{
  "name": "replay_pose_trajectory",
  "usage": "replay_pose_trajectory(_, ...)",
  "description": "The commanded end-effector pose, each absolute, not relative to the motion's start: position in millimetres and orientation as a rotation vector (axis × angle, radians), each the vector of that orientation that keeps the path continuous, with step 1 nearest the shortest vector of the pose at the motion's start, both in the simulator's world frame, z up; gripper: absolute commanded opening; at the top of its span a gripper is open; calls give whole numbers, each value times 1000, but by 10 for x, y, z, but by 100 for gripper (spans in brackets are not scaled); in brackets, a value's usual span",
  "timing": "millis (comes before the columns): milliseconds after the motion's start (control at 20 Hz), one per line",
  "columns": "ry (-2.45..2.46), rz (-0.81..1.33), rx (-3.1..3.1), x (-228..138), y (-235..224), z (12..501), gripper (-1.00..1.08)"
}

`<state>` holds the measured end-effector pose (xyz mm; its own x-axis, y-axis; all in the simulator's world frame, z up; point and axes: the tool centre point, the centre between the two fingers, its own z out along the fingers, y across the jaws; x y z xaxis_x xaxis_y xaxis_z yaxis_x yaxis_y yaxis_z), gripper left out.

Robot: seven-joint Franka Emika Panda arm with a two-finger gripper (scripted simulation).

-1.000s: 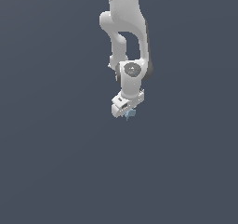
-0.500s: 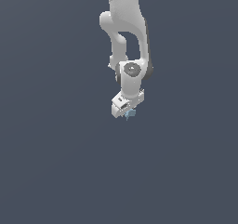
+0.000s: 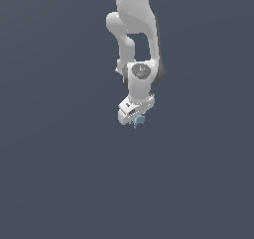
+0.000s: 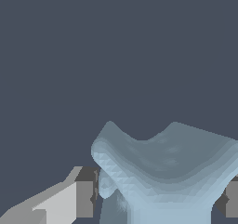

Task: Pick up the object and move it to a goal position.

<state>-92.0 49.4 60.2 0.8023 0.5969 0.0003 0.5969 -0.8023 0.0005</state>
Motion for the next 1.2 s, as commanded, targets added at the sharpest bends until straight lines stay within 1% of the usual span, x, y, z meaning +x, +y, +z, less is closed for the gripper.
replay_pose_trajectory(0, 988, 2, 2982, -872, 481, 720, -100)
replay_pose_trajectory(350, 989, 2, 2983, -675, 424, 1219, -100)
replay_pose_trajectory(1150, 991, 1, 2983, -50, 244, 2711, -100)
